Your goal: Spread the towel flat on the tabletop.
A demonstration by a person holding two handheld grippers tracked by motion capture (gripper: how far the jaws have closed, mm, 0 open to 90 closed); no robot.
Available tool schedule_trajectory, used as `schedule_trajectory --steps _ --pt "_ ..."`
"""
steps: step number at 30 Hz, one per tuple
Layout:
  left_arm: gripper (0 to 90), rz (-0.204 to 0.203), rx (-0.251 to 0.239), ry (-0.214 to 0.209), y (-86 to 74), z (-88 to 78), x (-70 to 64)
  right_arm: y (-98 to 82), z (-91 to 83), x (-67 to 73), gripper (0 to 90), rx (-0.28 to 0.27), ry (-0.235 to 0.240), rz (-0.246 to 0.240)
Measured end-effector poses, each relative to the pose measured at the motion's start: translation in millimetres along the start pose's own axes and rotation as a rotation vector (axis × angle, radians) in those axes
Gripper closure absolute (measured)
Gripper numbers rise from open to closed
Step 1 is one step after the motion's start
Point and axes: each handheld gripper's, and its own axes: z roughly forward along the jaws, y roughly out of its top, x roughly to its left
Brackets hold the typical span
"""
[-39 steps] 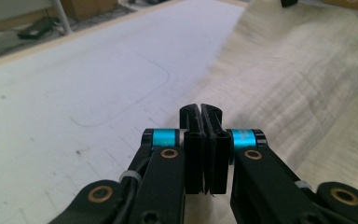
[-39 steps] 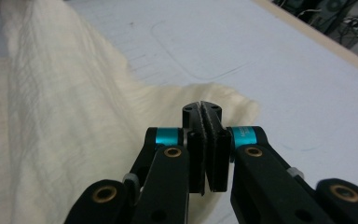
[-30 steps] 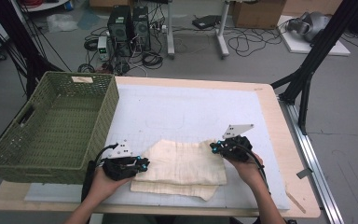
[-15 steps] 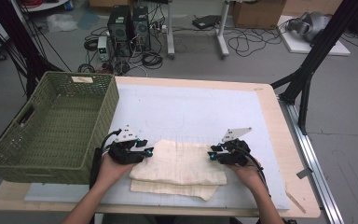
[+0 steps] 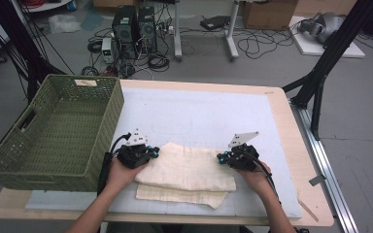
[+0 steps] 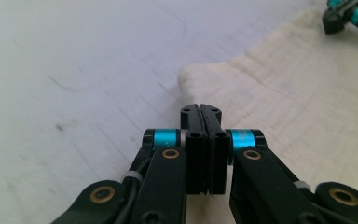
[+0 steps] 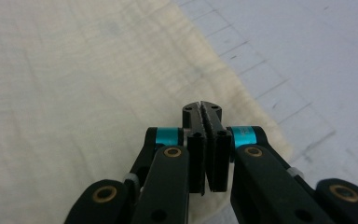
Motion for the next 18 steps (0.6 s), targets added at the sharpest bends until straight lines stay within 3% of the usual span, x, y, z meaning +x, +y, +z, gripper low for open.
schedule_trajectory --steps 4,5,6,7,9,11,13,15,16,18 --pt "87.9 0.040 -0.170 0.174 28.8 0.2 4.3 27.7 -20.0 -15.9 88.6 -0.094 -0.116 -0.004" --pt "84.7 0.048 -0.203 0.230 35.8 4.4 7.0 34.8 -24.7 -22.4 85.2 -0.137 -0.165 0.016" --pt "72.7 0.028 -0.197 0.257 41.0 9.3 11.6 40.6 -28.0 -30.0 77.8 -0.168 -0.190 0.040" --pt "63.1 -0.014 -0.169 0.254 43.6 14.1 16.8 44.2 -29.3 -36.8 71.7 -0.179 -0.202 0.065" --pt "62.3 -0.018 -0.128 0.244 40.8 18.6 21.1 43.8 -29.5 -44.0 71.2 -0.182 -0.188 0.103" --pt "62.0 -0.015 -0.095 0.206 34.2 18.4 21.9 38.4 -27.2 -43.6 70.7 -0.159 -0.155 0.114" --pt "61.6 -0.014 -0.094 0.203 24.3 17.3 20.3 31.1 -24.4 -36.9 69.9 -0.136 -0.144 0.091" --pt "61.6 -0.020 -0.070 0.179 15.1 15.3 18.3 26.5 -22.5 -29.7 68.5 -0.117 -0.092 0.093" --pt "61.5 -0.015 -0.061 0.169 10.7 13.9 16.4 23.9 -23.4 -22.8 68.5 -0.124 -0.099 0.067" --pt "61.5 -0.007 -0.047 0.150 3.5 9.9 11.7 19.0 -24.9 -11.1 66.0 -0.115 -0.067 0.043"
